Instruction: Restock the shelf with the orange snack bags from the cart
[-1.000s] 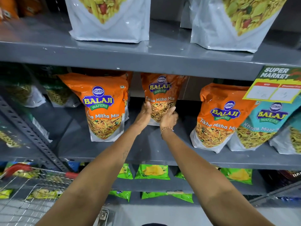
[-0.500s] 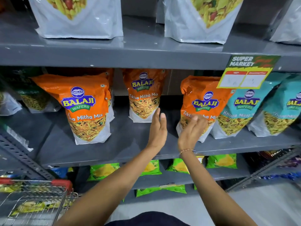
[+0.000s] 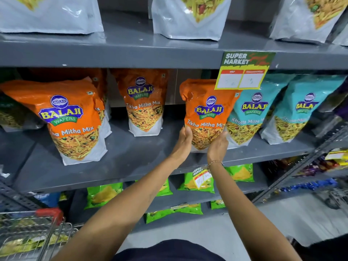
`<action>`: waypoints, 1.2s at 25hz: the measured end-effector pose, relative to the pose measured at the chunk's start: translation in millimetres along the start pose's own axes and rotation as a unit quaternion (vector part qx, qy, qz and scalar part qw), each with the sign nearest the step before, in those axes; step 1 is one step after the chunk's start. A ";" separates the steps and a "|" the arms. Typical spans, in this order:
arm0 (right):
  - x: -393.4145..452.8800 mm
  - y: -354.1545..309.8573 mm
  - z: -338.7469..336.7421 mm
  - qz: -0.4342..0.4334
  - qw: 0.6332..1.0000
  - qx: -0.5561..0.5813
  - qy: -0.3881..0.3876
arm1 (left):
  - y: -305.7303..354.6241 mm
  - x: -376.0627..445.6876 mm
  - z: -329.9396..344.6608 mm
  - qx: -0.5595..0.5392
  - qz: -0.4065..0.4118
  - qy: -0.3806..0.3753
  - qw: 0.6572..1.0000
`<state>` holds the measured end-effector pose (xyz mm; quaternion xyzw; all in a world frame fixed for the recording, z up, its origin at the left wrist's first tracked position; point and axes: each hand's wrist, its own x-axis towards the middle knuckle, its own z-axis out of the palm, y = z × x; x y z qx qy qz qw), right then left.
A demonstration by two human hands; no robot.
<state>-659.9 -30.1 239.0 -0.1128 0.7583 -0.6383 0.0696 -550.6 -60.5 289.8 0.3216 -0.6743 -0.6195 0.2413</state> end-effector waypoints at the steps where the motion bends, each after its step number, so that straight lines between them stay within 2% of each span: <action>1: -5.0 -6.2 2.3 0.017 1.000 -0.011 -0.012 | 0.1 -1.0 -2.4 -0.008 -0.007 0.009 1.000; 5: -31.3 -28.5 14.9 0.028 0.998 -0.020 -0.051 | -9.4 -6.5 -28.8 -0.008 -0.033 0.066 0.997; 10: -80.3 -33.5 53.5 -0.003 0.990 -0.023 -0.142 | -17.6 -32.4 -77.4 -0.023 -0.007 0.149 0.989; 16: -118.6 -35.2 88.6 -0.046 0.973 -0.035 -0.225 | -25.0 -46.6 -111.5 -0.062 -0.021 0.266 0.962; 24: -114.3 -33.8 92.9 -0.072 0.957 -0.022 -0.279 | -31.2 -39.7 -125.3 -0.047 0.011 0.244 0.969; 30: -111.8 -32.4 83.7 -0.093 0.952 -0.055 -0.286 | -63.2 -21.3 -138.7 0.005 -0.034 0.225 0.974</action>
